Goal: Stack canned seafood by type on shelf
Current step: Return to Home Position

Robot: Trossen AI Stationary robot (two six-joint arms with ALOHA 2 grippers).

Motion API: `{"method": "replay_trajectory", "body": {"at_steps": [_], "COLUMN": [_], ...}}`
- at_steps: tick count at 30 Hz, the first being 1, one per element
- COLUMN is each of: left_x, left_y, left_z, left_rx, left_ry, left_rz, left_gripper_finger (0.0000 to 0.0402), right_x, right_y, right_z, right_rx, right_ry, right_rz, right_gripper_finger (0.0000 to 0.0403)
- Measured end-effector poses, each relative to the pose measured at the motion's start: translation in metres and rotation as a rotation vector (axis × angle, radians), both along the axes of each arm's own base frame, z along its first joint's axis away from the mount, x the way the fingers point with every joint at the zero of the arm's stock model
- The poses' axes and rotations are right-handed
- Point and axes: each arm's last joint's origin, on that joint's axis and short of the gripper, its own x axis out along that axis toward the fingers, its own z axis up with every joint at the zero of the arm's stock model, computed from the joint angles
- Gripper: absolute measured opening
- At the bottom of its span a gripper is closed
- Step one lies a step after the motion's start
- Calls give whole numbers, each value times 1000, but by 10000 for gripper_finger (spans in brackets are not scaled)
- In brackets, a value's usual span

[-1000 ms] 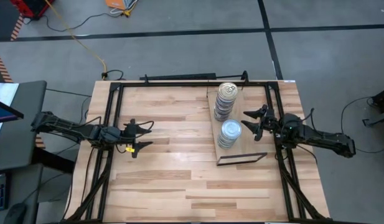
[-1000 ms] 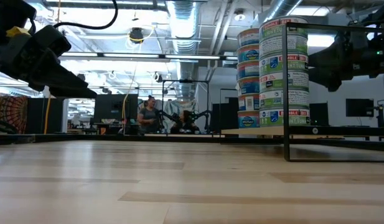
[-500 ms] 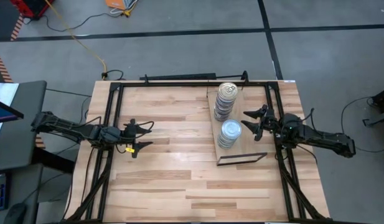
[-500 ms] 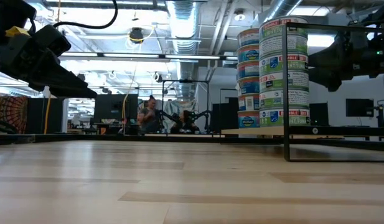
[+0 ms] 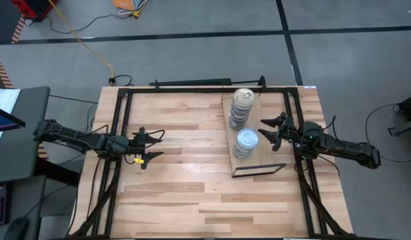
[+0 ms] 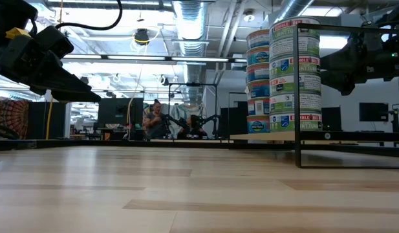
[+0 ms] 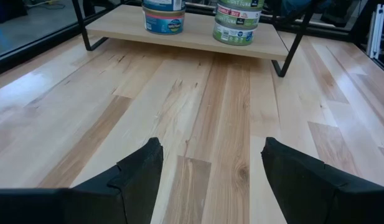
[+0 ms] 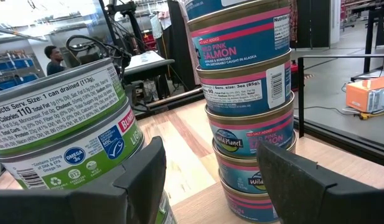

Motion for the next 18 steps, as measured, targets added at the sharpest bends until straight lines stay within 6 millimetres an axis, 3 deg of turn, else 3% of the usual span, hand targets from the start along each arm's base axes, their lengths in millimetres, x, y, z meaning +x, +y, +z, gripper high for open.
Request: {"method": "replay_trajectory", "body": {"at_steps": [11, 18], "left_x": [0, -5], "left_y": [0, 1], "left_z": [0, 9], "left_rx": [-1, -19], "left_ry": [-3, -94], "left_rz": [-1, -2], "left_gripper_finger": [264, 264], "right_x": [0, 0], "right_y": [0, 0], "right_z": [0, 0], "right_rx": [0, 0], "right_ry": [0, 1], "right_rz": [0, 0], "right_gripper_finger": [276, 276]}}
